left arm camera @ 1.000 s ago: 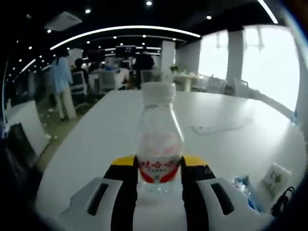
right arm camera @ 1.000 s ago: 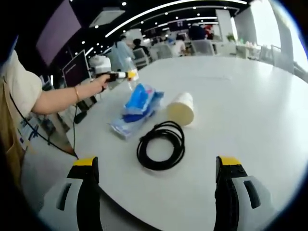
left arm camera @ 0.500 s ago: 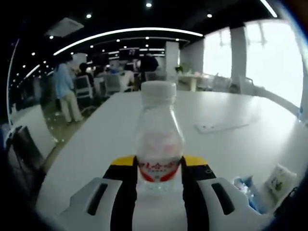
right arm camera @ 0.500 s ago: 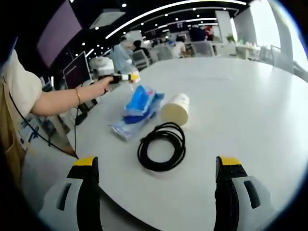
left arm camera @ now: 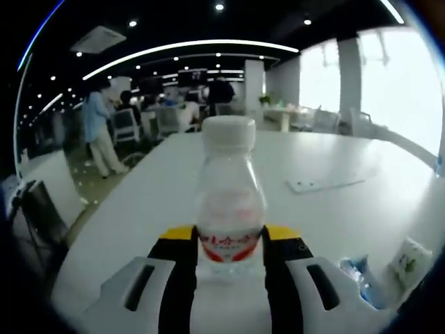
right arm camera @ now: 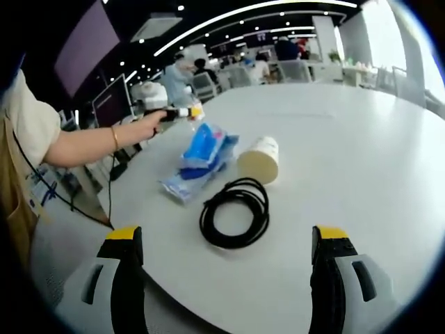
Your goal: Arrange the tabletop items into an orderly group along one side of the table until the central work area is clear of visible clutter.
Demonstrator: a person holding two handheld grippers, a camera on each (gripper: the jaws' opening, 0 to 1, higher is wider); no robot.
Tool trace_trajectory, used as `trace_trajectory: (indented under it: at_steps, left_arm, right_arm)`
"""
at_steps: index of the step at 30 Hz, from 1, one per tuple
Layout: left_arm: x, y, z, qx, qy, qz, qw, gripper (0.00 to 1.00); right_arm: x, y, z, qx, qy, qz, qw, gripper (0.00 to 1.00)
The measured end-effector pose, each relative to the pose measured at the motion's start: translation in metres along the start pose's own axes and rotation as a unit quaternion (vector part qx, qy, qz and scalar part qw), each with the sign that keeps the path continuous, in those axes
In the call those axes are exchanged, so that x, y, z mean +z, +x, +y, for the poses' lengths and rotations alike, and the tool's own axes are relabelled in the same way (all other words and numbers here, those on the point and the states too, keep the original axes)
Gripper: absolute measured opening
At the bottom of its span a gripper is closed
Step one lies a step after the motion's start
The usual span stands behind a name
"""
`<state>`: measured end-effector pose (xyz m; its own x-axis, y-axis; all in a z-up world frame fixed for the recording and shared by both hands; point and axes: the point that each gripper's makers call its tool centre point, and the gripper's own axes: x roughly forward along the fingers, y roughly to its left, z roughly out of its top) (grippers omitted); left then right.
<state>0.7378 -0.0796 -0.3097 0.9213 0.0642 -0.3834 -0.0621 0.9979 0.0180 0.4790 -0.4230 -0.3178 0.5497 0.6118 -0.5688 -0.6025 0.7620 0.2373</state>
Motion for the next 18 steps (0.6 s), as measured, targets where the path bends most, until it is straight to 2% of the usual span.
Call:
trace_trajectory:
  at_steps: [2,4,8,11,15,18]
  left_arm:
    - [0.005,-0.001,0.001,0.005,0.050,-0.010,0.9987,0.36]
    - [0.014,-0.004,0.001,0.011,0.079,-0.026,0.9964,0.41]
    - [0.024,-0.008,-0.001,-0.002,0.057,-0.038,0.9977,0.51]
    - [0.025,-0.010,-0.006,-0.023,0.056,-0.039,0.9974,0.59]
    - [0.025,-0.018,-0.005,-0.027,0.059,-0.038,0.9972,0.71]
    - [0.027,-0.027,-0.013,-0.052,0.060,-0.048,0.9957,0.82]
  right_arm:
    - [0.001,0.000,0.000,0.000,-0.001,-0.003,1.0000,1.00]
    - [0.003,-0.001,0.000,0.001,0.000,-0.006,1.0000,1.00]
    - [0.007,0.000,0.001,0.002,-0.004,-0.011,0.9999,1.00]
    - [0.010,0.001,0.003,0.005,-0.010,-0.016,0.9998,1.00]
    - [0.015,0.001,0.001,0.006,-0.018,-0.021,0.9996,1.00]
    - [0.021,0.002,-0.002,0.002,-0.026,-0.031,0.9992,1.00]
